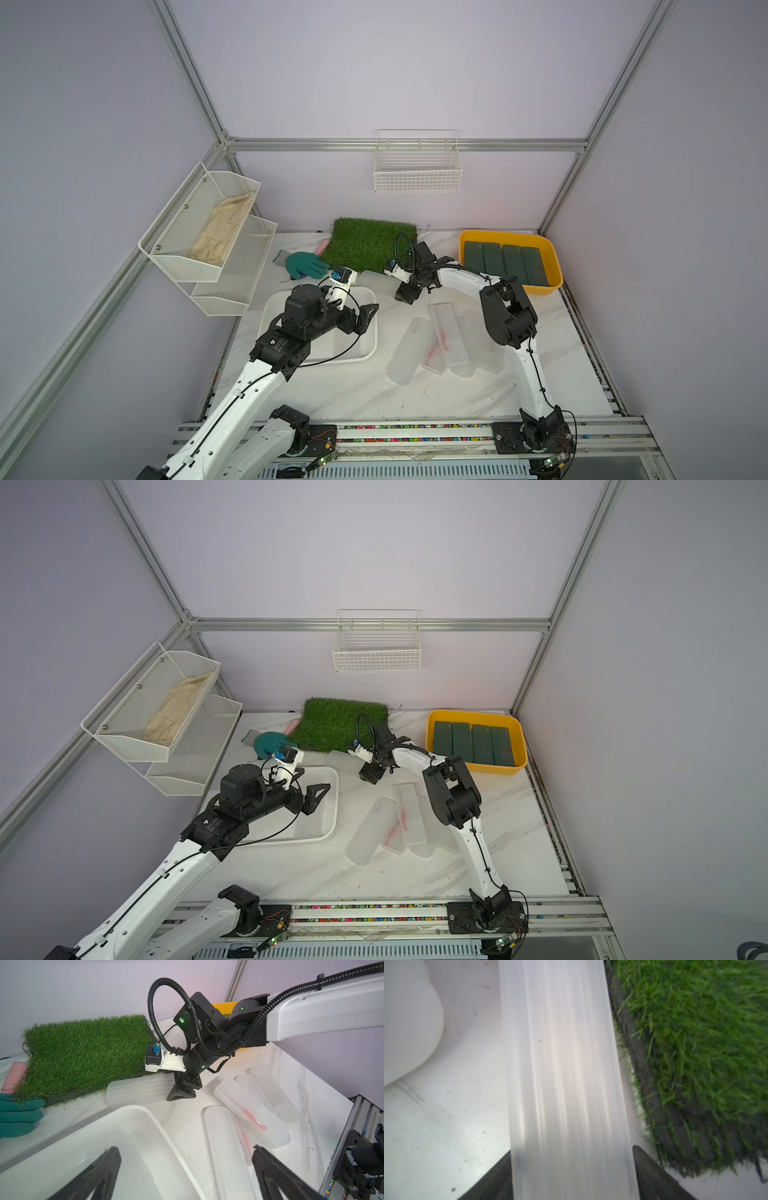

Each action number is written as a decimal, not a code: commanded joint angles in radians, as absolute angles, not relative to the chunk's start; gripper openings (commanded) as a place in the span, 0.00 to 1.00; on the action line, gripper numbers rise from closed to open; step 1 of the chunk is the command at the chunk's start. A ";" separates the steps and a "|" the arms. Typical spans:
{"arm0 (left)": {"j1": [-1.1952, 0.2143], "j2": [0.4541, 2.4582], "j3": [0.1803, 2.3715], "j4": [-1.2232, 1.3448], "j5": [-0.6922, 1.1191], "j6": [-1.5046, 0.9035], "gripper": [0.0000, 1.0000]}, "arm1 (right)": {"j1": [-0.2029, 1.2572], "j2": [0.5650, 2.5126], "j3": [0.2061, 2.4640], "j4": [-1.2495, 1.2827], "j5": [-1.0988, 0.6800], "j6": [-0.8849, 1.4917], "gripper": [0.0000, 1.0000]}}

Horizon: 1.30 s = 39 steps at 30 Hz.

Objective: Place the pencil cases by color into the storage box
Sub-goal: Pick up the pencil case from the center of the board.

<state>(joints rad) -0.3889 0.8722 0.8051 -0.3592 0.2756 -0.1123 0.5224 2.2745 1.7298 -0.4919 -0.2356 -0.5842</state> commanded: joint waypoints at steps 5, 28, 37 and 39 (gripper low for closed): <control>-0.393 0.855 0.786 -0.312 0.300 -0.145 1.00 | 0.528 2.174 1.611 -0.471 -0.180 -0.578 0.71; -0.393 0.883 0.832 -0.332 0.180 -0.261 1.00 | 0.565 2.124 1.673 -0.471 -0.140 -0.469 0.54; -0.393 0.897 0.841 -0.288 0.201 -0.299 1.00 | 0.557 1.899 1.537 -0.416 -0.068 -0.358 0.51; -0.393 0.905 0.843 -0.267 0.210 -0.316 1.00 | 0.550 1.868 1.512 -0.414 -0.037 -0.316 0.50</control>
